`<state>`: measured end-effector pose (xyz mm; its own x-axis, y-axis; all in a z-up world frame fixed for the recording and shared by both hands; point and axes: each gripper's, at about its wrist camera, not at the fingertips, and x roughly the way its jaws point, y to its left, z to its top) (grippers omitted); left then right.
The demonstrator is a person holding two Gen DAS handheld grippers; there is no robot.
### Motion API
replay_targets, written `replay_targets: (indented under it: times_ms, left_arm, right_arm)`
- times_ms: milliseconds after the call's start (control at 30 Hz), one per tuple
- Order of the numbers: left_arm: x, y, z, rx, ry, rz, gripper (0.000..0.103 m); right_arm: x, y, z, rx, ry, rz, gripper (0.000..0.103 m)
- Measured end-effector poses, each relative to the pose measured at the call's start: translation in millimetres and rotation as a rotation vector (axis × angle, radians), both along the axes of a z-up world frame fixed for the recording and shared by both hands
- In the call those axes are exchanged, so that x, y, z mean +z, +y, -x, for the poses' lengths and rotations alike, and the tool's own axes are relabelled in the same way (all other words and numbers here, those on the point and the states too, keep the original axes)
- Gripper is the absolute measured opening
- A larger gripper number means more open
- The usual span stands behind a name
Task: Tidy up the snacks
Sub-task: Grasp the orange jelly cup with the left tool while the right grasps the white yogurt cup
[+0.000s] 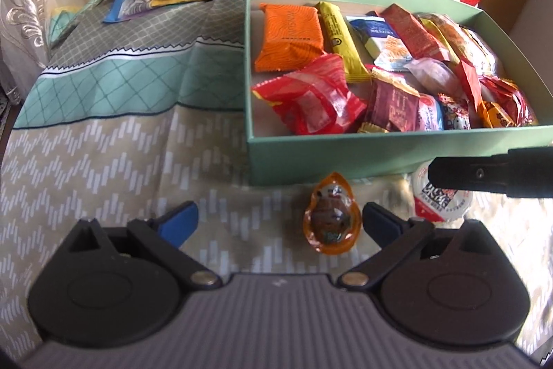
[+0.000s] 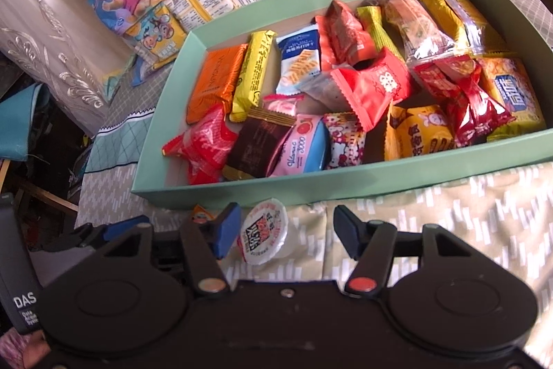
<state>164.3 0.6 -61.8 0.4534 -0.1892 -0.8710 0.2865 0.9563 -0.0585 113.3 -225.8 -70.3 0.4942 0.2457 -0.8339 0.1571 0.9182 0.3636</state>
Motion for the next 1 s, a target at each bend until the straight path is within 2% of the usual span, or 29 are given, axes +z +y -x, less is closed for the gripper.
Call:
replay_targets:
  times_ms: [100, 167, 267, 400, 467, 500, 567, 600, 633, 800, 900, 1000]
  left_arm:
    - [-1, 13, 3, 0.014, -0.004, -0.01, 0.103]
    - [-3, 18, 3, 0.018, -0.001, -0.02, 0.103]
    - [-4, 18, 4, 0.015, -0.005, -0.022, 0.103]
    - [-4, 7, 4, -0.011, -0.03, -0.041, 0.101]
    - [-5, 0, 5, -0.029, -0.038, -0.04, 0.091]
    - [-5, -2, 6, -0.039, -0.039, -0.036, 0.083]
    - [-3, -7, 11, -0.063, -0.069, -0.02, 0.062]
    - [-1, -10, 15, -0.073, -0.085, -0.028, 0.044]
    - [0, -12, 17, -0.083, -0.093, -0.032, 0.037]
    - [2, -10, 26, -0.058, -0.088, -0.025, 0.037]
    - [4, 4, 28, -0.033, -0.053, 0.022, 0.037]
    - [7, 12, 30, -0.016, -0.037, 0.031, 0.037]
  right_arm:
    - [-7, 15, -4, 0.035, 0.003, 0.021, 0.058]
    - [-13, 25, -5, 0.065, 0.011, 0.046, 0.044]
    - [-13, 38, -1, 0.114, -0.019, 0.114, 0.042]
    - [-12, 36, 6, 0.119, -0.024, 0.136, 0.042]
    - [-12, 28, 11, 0.106, -0.029, 0.151, 0.042]
    - [-12, 23, 13, 0.101, -0.028, 0.145, 0.042]
    - [-13, 15, 17, 0.087, -0.031, 0.131, 0.043]
    - [-13, 14, 19, 0.087, -0.036, 0.133, 0.043]
    - [-13, 14, 20, 0.09, -0.039, 0.14, 0.042]
    - [-12, 19, 23, 0.113, -0.051, 0.181, 0.042]
    - [-9, 16, 24, 0.114, -0.044, 0.158, 0.042]
    - [-5, 13, 30, 0.114, -0.056, 0.149, 0.042]
